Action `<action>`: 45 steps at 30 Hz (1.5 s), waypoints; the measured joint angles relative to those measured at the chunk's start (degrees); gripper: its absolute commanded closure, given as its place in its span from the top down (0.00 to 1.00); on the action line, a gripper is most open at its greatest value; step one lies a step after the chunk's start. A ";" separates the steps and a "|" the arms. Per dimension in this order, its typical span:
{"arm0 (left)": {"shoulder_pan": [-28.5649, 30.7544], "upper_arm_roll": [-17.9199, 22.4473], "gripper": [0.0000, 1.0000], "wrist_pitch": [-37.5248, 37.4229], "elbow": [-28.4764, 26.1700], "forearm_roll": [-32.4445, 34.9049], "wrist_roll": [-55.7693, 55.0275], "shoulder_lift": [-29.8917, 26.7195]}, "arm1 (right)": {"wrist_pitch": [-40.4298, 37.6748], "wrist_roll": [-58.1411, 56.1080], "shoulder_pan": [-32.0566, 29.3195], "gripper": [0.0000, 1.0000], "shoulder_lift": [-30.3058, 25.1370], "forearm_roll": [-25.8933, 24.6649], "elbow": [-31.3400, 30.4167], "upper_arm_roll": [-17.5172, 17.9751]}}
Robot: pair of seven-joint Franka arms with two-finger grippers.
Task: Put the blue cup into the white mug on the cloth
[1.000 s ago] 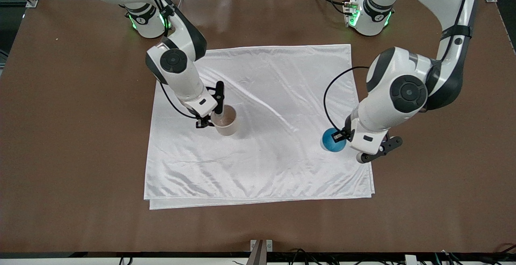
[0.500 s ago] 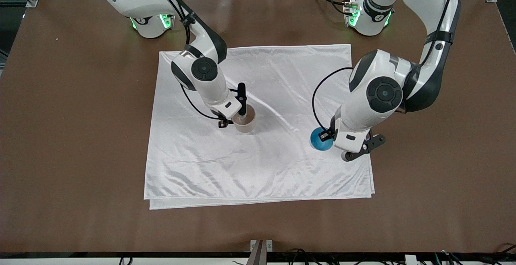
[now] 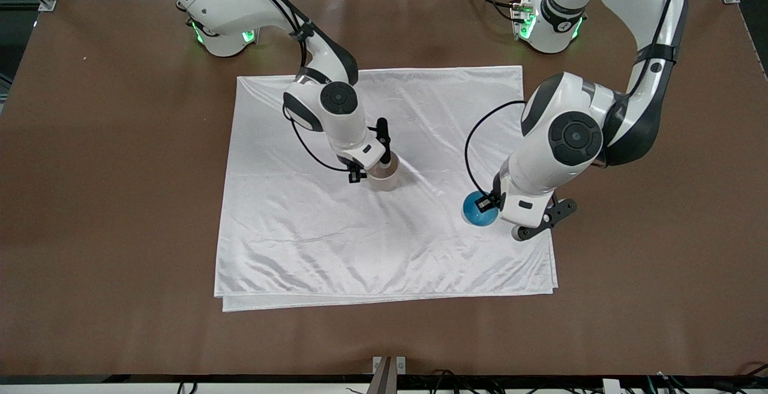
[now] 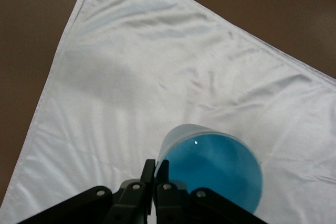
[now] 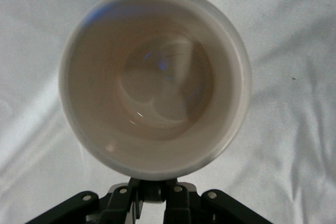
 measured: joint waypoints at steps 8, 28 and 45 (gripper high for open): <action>-2.10 -0.19 0.00 0.00 0.00 0.00 -3.49 0.00 | -0.20 3.67 3.26 0.51 1.27 -2.01 1.74 -2.15; -8.04 -0.20 0.00 0.00 -0.01 0.07 -10.00 0.00 | -13.27 6.68 4.09 1.00 0.15 -2.32 10.94 -2.56; -11.96 -0.10 0.00 0.00 -0.24 0.40 -14.61 0.43 | -24.29 8.05 0.38 1.00 -12.26 -2.33 12.55 -3.08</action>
